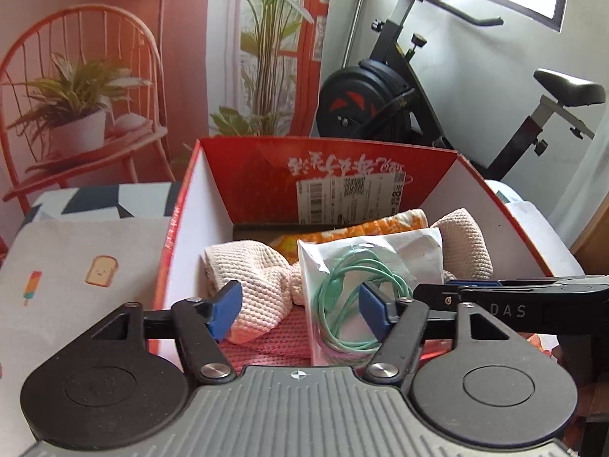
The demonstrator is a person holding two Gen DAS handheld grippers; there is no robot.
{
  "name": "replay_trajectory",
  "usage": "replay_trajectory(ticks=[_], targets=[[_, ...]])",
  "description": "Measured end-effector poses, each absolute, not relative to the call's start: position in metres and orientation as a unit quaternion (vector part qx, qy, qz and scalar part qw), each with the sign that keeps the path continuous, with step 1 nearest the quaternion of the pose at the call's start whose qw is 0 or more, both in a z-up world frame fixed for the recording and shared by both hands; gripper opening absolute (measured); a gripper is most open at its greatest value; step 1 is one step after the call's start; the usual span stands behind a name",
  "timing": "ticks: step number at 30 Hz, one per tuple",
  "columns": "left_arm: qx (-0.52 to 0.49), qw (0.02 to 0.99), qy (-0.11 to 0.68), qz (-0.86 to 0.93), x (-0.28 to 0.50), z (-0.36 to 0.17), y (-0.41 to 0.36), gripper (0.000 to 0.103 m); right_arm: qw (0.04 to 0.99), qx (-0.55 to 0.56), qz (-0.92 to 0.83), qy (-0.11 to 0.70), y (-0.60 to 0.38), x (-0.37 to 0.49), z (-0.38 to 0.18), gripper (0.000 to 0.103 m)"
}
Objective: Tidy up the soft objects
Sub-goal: 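Lower the cable bag into the red box and open both tools, then lower both tools to the clear printed plastic bag and close on it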
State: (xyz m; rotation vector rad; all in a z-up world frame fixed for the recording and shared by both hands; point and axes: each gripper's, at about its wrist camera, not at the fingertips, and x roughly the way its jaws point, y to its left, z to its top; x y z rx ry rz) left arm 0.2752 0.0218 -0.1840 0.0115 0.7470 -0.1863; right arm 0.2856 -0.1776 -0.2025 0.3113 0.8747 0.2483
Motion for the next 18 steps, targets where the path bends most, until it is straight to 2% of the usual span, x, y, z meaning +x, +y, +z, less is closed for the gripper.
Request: replay_trajectory(ticks=[1,3,10,18], targets=[[0.005,0.929,0.36,-0.09,0.27,-0.18,0.024,0.076,0.892,0.149,0.124,0.409,-0.179,0.28,-0.198,0.046],[0.0,0.931,0.355,-0.086,0.26,-0.173,0.03,0.077,0.9,0.155,0.132,0.385,-0.182,0.268,-0.191,0.051],[-0.01,0.931,0.351,-0.098,0.212,-0.163,0.043,0.08,0.917,0.142,0.159,0.338,-0.199,0.221,-0.166,0.058],[-0.018,0.918,0.382,-0.106,0.156,-0.196,0.054,0.082,0.924,0.129,0.176,0.315,-0.21,0.162,-0.161,0.063]])
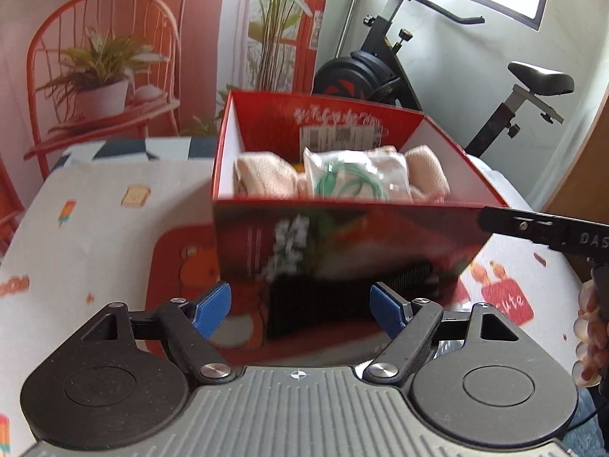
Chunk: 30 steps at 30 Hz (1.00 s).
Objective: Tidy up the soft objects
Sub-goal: 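Lower both tools to the clear printed plastic bag and close on it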
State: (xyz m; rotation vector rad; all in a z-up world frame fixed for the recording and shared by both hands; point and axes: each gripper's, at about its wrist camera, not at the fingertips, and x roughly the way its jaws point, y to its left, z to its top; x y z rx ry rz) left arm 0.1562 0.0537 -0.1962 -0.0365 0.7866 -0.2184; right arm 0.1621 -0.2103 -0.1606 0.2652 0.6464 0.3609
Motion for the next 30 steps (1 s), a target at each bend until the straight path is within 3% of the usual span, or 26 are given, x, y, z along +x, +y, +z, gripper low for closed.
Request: replay_trajectory(ticks=[8,18,25,30], targets=[[-0.054,0.897,0.432,-0.071,0.138,-0.245,0.071,0.082,0.901,0.121,0.158,0.385,-0.206,0.127,-0.217,0.064],[-0.069,0.88,0.467,-0.051,0.133,-0.283,0.078,0.085,0.893,0.096,0.109,0.426,-0.206,0.11,-0.264,0.102],[-0.075,0.88,0.467,-0.043,0.135,-0.291,0.08,0.1,0.905,0.079,0.098,0.406,-0.202,0.104,-0.273,0.103],[-0.07,0.882,0.464,-0.037,0.135,-0.292,0.078,0.103,0.905,0.101,0.099,0.402,-0.209,0.103,-0.271,0.103]])
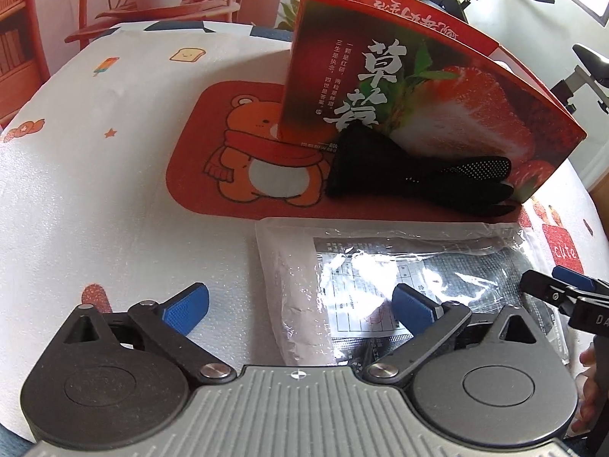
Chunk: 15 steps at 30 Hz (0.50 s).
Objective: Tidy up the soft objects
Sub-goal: 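Lower both tools to the clear printed plastic bag and close on it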
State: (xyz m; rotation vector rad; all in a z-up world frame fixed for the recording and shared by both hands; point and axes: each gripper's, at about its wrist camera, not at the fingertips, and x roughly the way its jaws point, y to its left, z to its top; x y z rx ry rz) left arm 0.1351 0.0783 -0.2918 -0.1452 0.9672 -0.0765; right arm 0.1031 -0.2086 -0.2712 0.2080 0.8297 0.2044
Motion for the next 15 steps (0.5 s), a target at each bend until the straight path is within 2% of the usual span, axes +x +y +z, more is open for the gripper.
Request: replay_trajectory(ticks=[15], targets=[[-0.067,0.883,0.463,-0.032,0.137,-0.292,0.077,0.103,0.887,0.07,0.096,0.446,-0.197,0.124,-0.267,0.103]])
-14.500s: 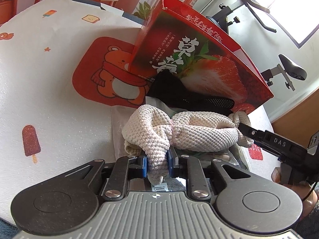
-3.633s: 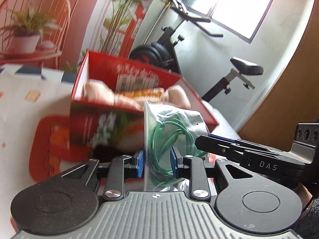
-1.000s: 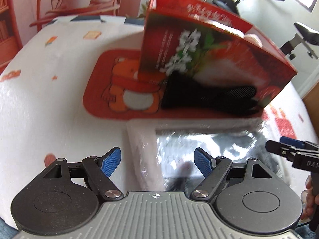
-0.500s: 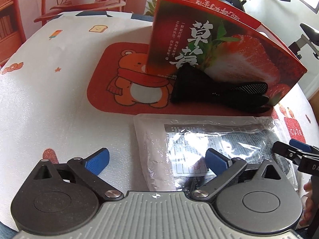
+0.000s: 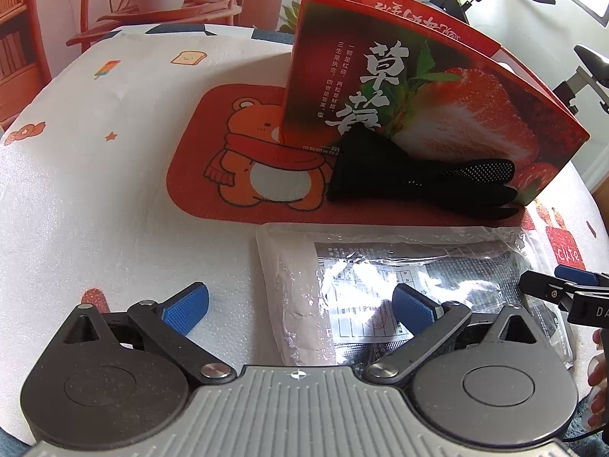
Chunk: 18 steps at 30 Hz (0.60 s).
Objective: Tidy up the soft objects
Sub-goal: 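Lower both tools to the clear printed plastic bag and close on it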
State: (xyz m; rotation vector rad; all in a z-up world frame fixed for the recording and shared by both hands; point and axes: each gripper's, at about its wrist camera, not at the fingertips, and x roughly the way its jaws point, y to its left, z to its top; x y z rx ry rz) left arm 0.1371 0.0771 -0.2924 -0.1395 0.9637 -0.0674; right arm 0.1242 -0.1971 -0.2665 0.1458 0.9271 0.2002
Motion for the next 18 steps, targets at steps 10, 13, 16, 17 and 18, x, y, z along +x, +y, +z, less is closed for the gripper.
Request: replay_trajectory(ticks=[10,13,16,17,18], targets=[[-0.054,0.881,0.469,-0.045,0.142,-0.292,0.077,0.103,0.863,0.047,0.112,0.49,-0.192,0.146,-0.261,0.103],[-0.05,0.873,0.483,-0.052,0.15,-0.291,0.077,0.103,0.858,0.044,0.114,0.499,-0.19,0.153,-0.258,0.103],[-0.051,0.863,0.497,-0.074,0.159,-0.289,0.075,0.102,0.852,0.041,0.123,0.507,-0.186,0.16,-0.256,0.103],[-0.051,0.86,0.501,-0.086,0.162,-0.289,0.074,0.102,0.85,0.04,0.132,0.508,-0.185,0.162,-0.255,0.103],[-0.052,0.857,0.503,-0.096,0.164,-0.288,0.072,0.102,0.848,0.037,0.139,0.511,-0.182,0.164,-0.254,0.103]])
